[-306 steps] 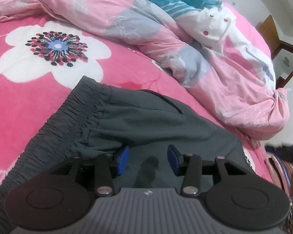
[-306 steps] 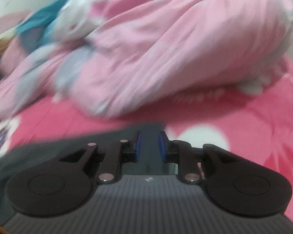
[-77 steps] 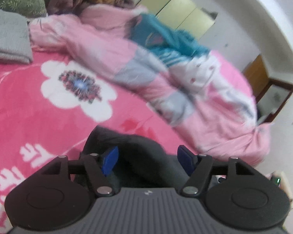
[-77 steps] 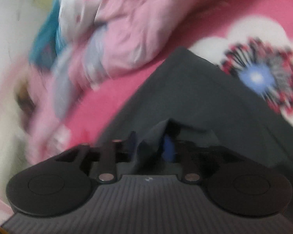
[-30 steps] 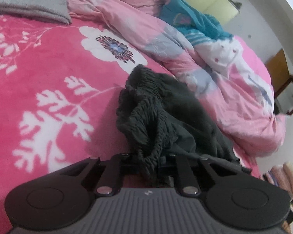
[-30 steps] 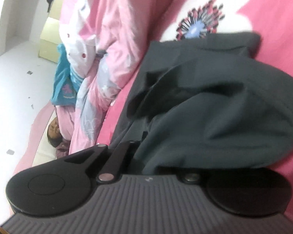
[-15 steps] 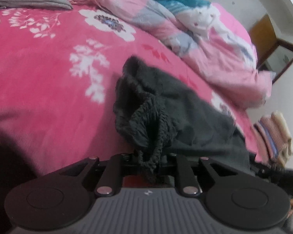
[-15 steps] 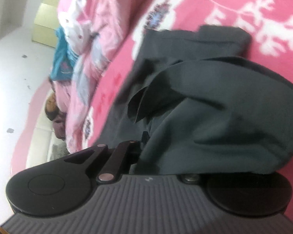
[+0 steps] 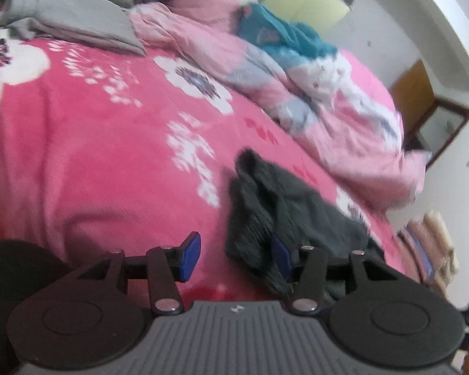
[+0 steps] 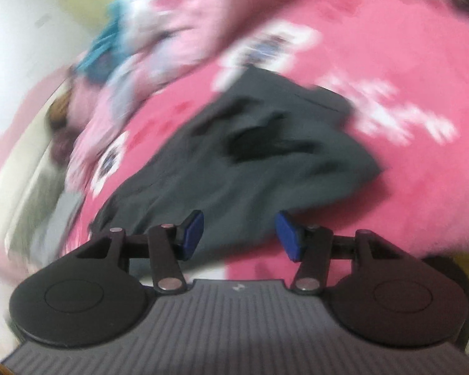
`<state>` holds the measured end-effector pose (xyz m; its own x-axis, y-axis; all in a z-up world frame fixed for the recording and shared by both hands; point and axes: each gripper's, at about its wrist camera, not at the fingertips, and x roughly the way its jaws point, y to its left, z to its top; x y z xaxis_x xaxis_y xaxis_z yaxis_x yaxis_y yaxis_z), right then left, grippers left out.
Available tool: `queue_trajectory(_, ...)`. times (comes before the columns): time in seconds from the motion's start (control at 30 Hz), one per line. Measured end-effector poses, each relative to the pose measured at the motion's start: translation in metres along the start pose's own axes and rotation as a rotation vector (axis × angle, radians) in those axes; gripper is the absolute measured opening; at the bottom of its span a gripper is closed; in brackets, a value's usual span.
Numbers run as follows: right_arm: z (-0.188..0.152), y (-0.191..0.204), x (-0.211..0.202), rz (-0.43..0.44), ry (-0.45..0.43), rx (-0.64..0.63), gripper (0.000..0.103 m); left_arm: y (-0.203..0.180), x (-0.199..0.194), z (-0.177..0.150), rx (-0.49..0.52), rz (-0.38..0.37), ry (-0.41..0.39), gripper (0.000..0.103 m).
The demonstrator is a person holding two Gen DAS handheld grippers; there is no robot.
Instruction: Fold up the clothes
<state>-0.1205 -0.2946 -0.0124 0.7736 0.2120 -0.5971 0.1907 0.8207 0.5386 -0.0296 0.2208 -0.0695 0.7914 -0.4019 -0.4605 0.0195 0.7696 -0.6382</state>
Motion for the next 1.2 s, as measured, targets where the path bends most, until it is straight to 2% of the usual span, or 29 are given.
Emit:
queue_trajectory(0.17, -0.032, 0.087, 0.041, 0.116, 0.07, -0.32, 0.051, 0.028, 0.019, 0.024, -0.153, -0.185, 0.046, 0.052)
queue_trajectory(0.2, -0.037, 0.1, 0.051, 0.137, 0.095, -0.354, 0.051, 0.029, 0.027, 0.026, -0.166, -0.204, 0.067, 0.055)
queue_trajectory(0.3, -0.048, 0.123, 0.071, 0.2, 0.151, -0.384, 0.051, 0.033, 0.052, 0.03, -0.204, -0.255, 0.138, 0.056)
queue_trajectory(0.37, -0.053, 0.132, 0.073, 0.215, 0.166, -0.387, 0.051, 0.03, 0.064, 0.028, -0.194, -0.31, 0.217, 0.056)
queue_trajectory(0.47, -0.055, 0.13, 0.067, 0.184, 0.161, -0.388, 0.051, 0.013, 0.062, 0.015, -0.05, -0.375, 0.291, 0.057)
queue_trajectory(0.57, -0.052, 0.123, 0.068, 0.163, 0.167, -0.349, 0.051, 0.006, 0.062, 0.001, 0.041, -0.352, 0.32, 0.057)
queue_trajectory(0.6, -0.051, 0.122, 0.072, 0.162, 0.17, -0.329, 0.051, 0.008, 0.062, 0.001, 0.033, -0.353, 0.317, 0.054)
queue_trajectory(0.7, -0.047, 0.124, 0.077, 0.186, 0.174, -0.303, 0.051, 0.017, 0.061, 0.009, -0.035, -0.374, 0.283, 0.056)
queue_trajectory(0.73, -0.047, 0.128, 0.079, 0.201, 0.171, -0.313, 0.051, 0.02, 0.059, 0.013, -0.051, -0.388, 0.265, 0.056)
queue_trajectory(0.83, -0.051, 0.149, 0.085, 0.231, 0.154, -0.402, 0.051, 0.022, 0.061, 0.017, -0.07, -0.445, 0.288, 0.058)
queue_trajectory(0.87, -0.053, 0.157, 0.087, 0.239, 0.148, -0.433, 0.051, 0.019, 0.062, 0.014, -0.053, -0.454, 0.308, 0.058)
queue_trajectory(0.93, -0.055, 0.165, 0.093, 0.254, 0.151, -0.447, 0.051, 0.005, 0.062, 0.006, 0.046, -0.434, 0.336, 0.058)
queue_trajectory(1.03, -0.051, 0.164, 0.098, 0.261, 0.153, -0.416, 0.051, -0.016, 0.059, -0.001, 0.207, -0.372, 0.321, 0.057)
queue_trajectory(1.07, -0.049, 0.162, 0.099, 0.257, 0.15, -0.406, 0.051, -0.021, 0.059, -0.003, 0.25, -0.343, 0.307, 0.055)
queue_trajectory(1.13, -0.041, 0.163, 0.1, 0.255, 0.14, -0.399, 0.051, -0.029, 0.057, -0.006, 0.322, -0.299, 0.279, 0.036)
queue_trajectory(1.17, -0.037, 0.164, 0.101, 0.257, 0.133, -0.402, 0.051, -0.032, 0.055, -0.007, 0.346, -0.29, 0.264, 0.016)
queue_trajectory(1.2, -0.033, 0.169, 0.102, 0.27, 0.128, -0.408, 0.051, -0.034, 0.053, -0.008, 0.365, -0.291, 0.252, 0.011)
